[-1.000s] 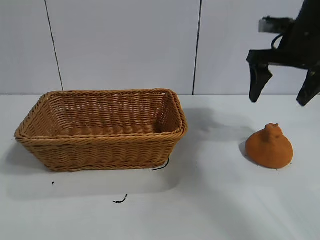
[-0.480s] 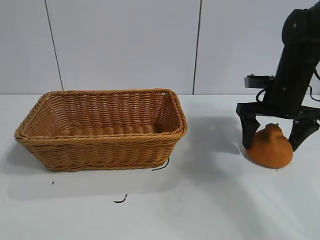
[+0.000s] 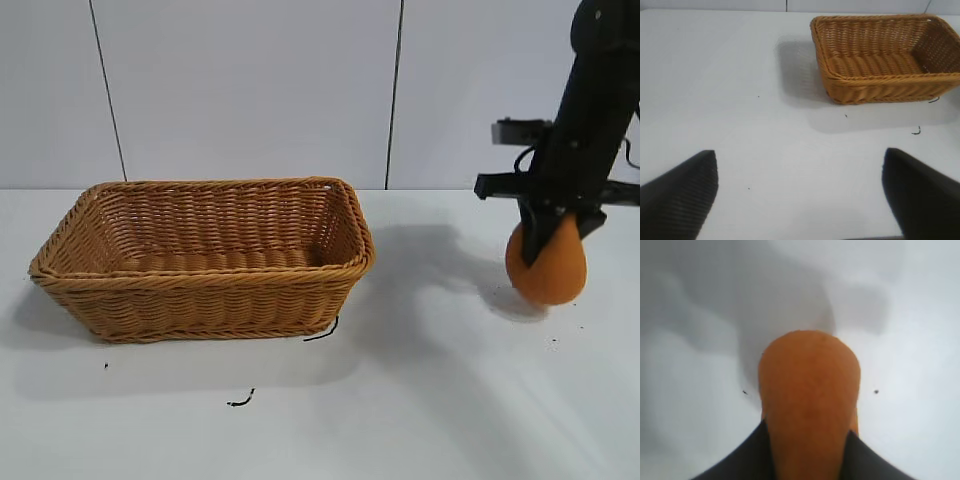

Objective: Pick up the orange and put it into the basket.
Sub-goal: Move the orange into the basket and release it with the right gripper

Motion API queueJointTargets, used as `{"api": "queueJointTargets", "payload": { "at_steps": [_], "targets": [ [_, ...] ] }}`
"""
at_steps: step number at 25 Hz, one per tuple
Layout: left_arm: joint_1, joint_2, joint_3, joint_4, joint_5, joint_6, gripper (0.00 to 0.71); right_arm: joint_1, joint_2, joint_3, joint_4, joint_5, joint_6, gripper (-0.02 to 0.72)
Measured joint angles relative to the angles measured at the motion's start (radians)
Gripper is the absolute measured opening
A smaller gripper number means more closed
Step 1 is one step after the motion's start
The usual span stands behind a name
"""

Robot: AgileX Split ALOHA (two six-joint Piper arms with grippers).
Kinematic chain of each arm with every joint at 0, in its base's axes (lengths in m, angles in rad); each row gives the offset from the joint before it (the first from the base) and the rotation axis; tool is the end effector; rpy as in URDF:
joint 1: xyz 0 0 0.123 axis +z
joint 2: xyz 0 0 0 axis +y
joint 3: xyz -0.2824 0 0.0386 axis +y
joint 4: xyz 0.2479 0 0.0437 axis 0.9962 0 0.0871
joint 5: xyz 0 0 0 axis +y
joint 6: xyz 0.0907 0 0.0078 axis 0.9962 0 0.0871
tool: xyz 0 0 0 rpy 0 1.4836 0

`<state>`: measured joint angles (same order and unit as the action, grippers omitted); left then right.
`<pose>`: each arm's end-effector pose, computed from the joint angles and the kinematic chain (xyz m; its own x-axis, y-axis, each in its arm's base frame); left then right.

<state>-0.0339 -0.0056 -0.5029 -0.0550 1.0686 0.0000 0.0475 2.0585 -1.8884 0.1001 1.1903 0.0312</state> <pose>-0.0066 -0.0042 0.2774 -0.4565 -0.0110 -0.8896 0.0647 0.9969 -0.0455 0.4439 0.0296 0.2688 -0.9573 0.0227 -0.2881 -0.0091 0.9940 0.1086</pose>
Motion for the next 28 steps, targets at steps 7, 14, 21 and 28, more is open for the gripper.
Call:
{"api": "queueJointTargets", "payload": {
  "at_steps": [7,14,21,28],
  "targets": [
    [0.0,0.0,0.0,0.0,0.0,0.0,0.639,0.091,0.003,-0.144,0.0,0.023,0.0,0.148],
    [0.0,0.0,0.0,0.0,0.0,0.0,0.639,0.31,0.004,-0.174,0.004,-0.048,0.008,0.143],
    [0.0,0.0,0.0,0.0,0.0,0.0,0.639,0.501,0.052,-0.175,0.009,-0.201,0.023,0.141],
    [0.0,0.0,0.0,0.0,0.001,0.0,0.639,0.557,0.221,-0.175,0.008,-0.281,0.037,0.141]
  ]
}}
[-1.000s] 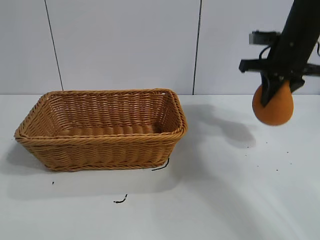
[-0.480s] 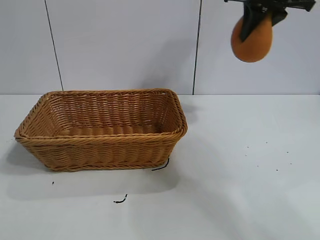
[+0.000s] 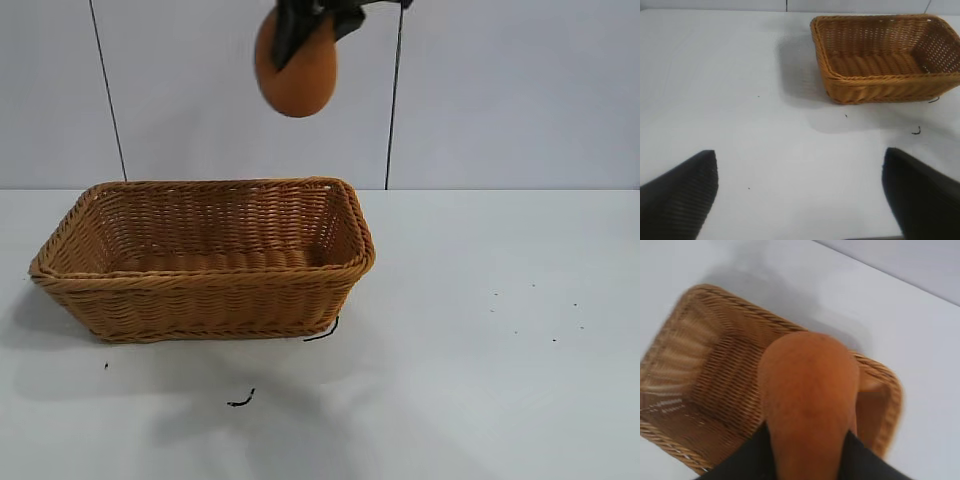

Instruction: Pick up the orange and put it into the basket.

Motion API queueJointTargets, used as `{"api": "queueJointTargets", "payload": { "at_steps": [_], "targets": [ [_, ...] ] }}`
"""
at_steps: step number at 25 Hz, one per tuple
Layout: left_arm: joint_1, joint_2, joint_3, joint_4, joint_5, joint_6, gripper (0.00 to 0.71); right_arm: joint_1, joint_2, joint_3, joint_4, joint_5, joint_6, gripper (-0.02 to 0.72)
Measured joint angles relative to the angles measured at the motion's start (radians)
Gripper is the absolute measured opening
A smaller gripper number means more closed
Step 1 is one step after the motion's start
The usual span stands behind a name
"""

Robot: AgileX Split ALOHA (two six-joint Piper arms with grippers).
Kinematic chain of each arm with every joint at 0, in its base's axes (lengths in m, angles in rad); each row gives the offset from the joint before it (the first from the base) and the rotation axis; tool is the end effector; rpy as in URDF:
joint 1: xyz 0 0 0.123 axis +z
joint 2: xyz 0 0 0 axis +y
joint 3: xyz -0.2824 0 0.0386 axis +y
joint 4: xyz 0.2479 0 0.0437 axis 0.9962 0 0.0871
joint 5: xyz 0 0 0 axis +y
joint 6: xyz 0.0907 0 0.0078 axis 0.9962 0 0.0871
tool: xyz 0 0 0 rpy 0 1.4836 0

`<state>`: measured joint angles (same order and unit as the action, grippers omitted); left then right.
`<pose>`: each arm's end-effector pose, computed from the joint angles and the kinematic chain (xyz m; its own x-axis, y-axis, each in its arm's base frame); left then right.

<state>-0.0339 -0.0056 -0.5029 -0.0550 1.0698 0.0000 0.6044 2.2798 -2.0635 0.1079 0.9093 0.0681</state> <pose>-0.0066 -0.0042 0.2773 -0.4576 -0.0109 -0.8891 0.0647 0.9969 -0.0455 0.4159 0.2967 0.2236 -0.7821 -0.3777 -0.4956 -0.5015 0.8536 0.1408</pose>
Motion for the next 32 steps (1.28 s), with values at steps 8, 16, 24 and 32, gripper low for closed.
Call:
{"api": "queueJointTargets", "payload": {
  "at_steps": [8,16,24,32],
  "targets": [
    [0.0,0.0,0.0,0.0,0.0,0.0,0.639,0.0,0.139,0.0,-0.003,-0.009,0.001,0.229],
    [0.0,0.0,0.0,0.0,0.0,0.0,0.639,0.0,0.101,-0.076,-0.004,0.069,0.001,0.635],
    [0.0,0.0,0.0,0.0,0.0,0.0,0.639,-0.028,0.07,-0.292,-0.089,0.239,0.021,0.643],
    [0.0,0.0,0.0,0.0,0.0,0.0,0.639,-0.253,0.07,-0.315,-0.141,0.302,0.065,0.643]
  ]
}}
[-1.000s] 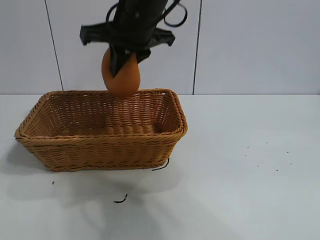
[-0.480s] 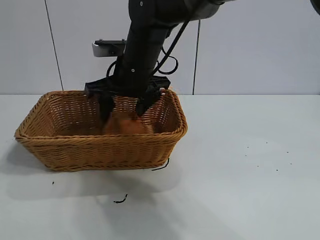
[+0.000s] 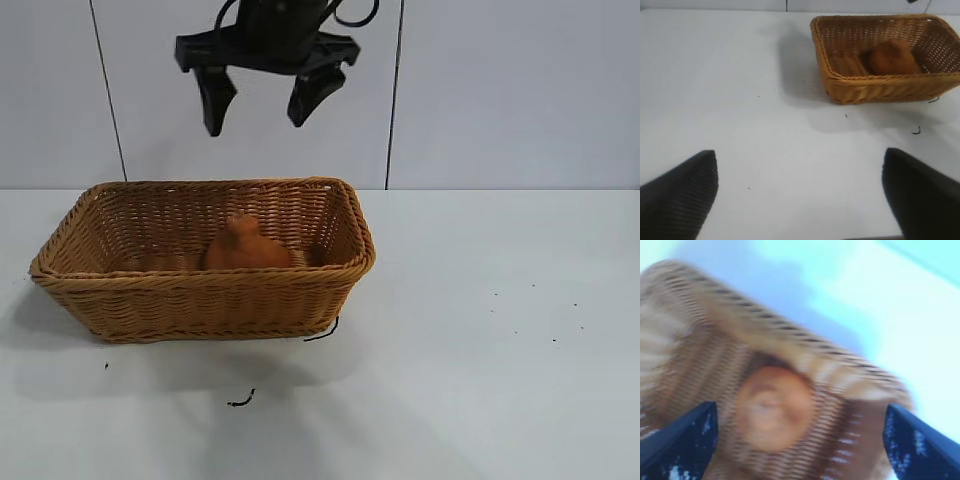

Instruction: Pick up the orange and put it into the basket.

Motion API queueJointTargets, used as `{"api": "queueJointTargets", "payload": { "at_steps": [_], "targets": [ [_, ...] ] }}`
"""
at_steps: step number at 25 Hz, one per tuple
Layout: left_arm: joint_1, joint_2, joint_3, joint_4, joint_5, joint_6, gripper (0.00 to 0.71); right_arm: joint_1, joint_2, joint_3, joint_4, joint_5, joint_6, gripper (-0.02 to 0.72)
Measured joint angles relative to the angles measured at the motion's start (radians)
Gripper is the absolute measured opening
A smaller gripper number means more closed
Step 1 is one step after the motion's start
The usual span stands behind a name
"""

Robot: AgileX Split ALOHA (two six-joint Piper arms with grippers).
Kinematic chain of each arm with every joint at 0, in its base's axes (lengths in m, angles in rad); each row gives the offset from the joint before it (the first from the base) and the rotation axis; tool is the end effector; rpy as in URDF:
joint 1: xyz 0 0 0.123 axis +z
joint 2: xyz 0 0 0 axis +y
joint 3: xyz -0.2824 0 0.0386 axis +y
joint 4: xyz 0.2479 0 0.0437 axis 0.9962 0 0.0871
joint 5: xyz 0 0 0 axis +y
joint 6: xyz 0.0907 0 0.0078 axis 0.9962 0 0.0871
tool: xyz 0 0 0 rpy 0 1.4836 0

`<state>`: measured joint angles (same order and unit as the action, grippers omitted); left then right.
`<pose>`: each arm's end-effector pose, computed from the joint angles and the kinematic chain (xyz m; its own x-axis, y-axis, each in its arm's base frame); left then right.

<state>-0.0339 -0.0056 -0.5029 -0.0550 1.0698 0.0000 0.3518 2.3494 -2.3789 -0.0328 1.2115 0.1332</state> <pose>-0.0066 -0.0042 0.2773 -0.4576 -0.0109 -0.8891 0.0647 0.9969 -0.0455 0.4834 0.1745 0.2670 -0.8684 -0.1895 -0.4583 -0.2275 0.9734 0.0285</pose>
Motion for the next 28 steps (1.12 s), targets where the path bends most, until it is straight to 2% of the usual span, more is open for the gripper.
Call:
{"api": "queueJointTargets", "payload": {
  "at_steps": [9,16,20,28],
  "targets": [
    [0.0,0.0,0.0,0.0,0.0,0.0,0.639,-0.251,0.0,0.0,-0.003,0.0,0.002,0.643],
    [0.0,0.0,0.0,0.0,0.0,0.0,0.639,-0.317,-0.001,0.038,-0.003,-0.001,-0.008,0.643],
    [0.0,0.0,0.0,0.0,0.0,0.0,0.639,-0.317,-0.038,0.199,0.033,-0.002,-0.032,0.643],
    [0.0,0.0,0.0,0.0,0.0,0.0,0.639,-0.317,-0.321,0.711,0.058,-0.002,-0.072,0.643]
  ]
}}
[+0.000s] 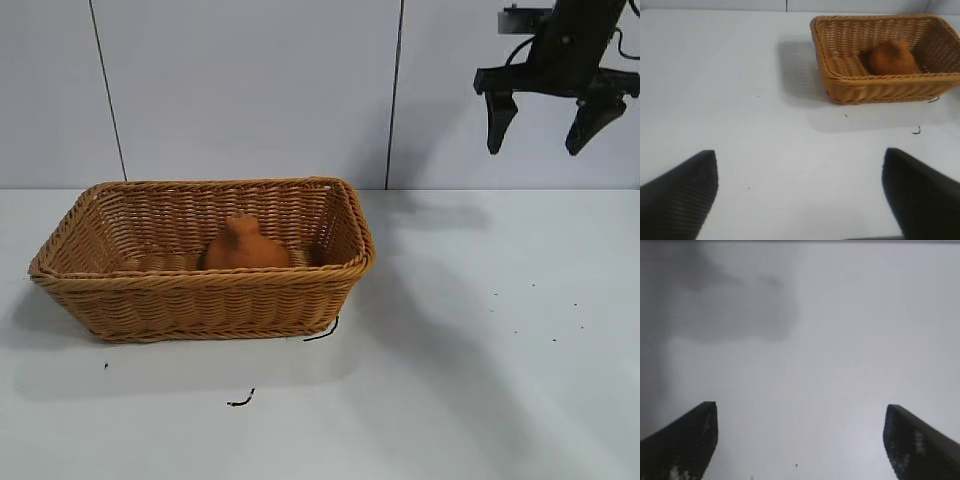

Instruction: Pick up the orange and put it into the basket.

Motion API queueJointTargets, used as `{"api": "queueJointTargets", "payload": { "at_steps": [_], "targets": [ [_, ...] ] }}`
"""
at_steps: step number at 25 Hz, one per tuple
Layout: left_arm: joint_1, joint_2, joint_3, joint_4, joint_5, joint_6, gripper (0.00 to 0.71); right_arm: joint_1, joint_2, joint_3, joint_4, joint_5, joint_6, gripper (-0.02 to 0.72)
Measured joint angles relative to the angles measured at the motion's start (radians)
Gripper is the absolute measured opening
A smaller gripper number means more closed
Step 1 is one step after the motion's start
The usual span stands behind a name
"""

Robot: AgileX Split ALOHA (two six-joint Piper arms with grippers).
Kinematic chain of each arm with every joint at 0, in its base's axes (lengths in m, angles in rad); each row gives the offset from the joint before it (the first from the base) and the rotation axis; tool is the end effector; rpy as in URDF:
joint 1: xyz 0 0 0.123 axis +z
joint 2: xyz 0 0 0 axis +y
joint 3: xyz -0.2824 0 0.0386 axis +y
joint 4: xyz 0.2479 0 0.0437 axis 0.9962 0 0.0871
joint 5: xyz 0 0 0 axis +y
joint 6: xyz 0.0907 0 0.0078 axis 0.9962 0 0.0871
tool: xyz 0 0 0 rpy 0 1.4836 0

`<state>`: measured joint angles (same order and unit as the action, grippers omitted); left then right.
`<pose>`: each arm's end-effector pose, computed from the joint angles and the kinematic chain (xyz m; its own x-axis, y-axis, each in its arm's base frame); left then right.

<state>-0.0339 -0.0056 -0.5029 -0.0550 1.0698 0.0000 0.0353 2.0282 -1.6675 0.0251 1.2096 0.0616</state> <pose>-0.0066 -0.0042 0.2773 -0.4576 -0.0109 -0.8891 0.0647 0.9969 -0.0455 0.4142 0.0168 0.2220 -0.9957 0.0353 -0.0858 0.0329 0.9990 0.0295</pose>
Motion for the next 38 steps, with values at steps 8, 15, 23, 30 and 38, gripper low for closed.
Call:
{"api": "queueJointTargets", "payload": {
  "at_steps": [8,15,23,30,38],
  "targets": [
    [0.0,0.0,0.0,0.001,-0.001,0.0,0.639,0.0,-0.466,0.527,0.001,0.001,-0.023,0.643],
    [0.0,0.0,0.0,0.001,-0.001,0.0,0.639,0.0,-0.945,0.876,0.001,0.002,-0.042,0.643],
    [0.0,0.0,0.0,0.001,-0.001,0.0,0.639,0.0,-1.538,1.116,0.001,-0.132,-0.062,0.643],
    [0.0,0.0,0.0,0.001,-0.001,0.0,0.639,0.0,-1.934,1.162,0.003,-0.183,-0.062,0.643],
    [0.0,0.0,0.0,0.001,-0.001,0.0,0.639,0.0,-2.031,1.166,0.004,-0.182,-0.062,0.643]
  ]
}}
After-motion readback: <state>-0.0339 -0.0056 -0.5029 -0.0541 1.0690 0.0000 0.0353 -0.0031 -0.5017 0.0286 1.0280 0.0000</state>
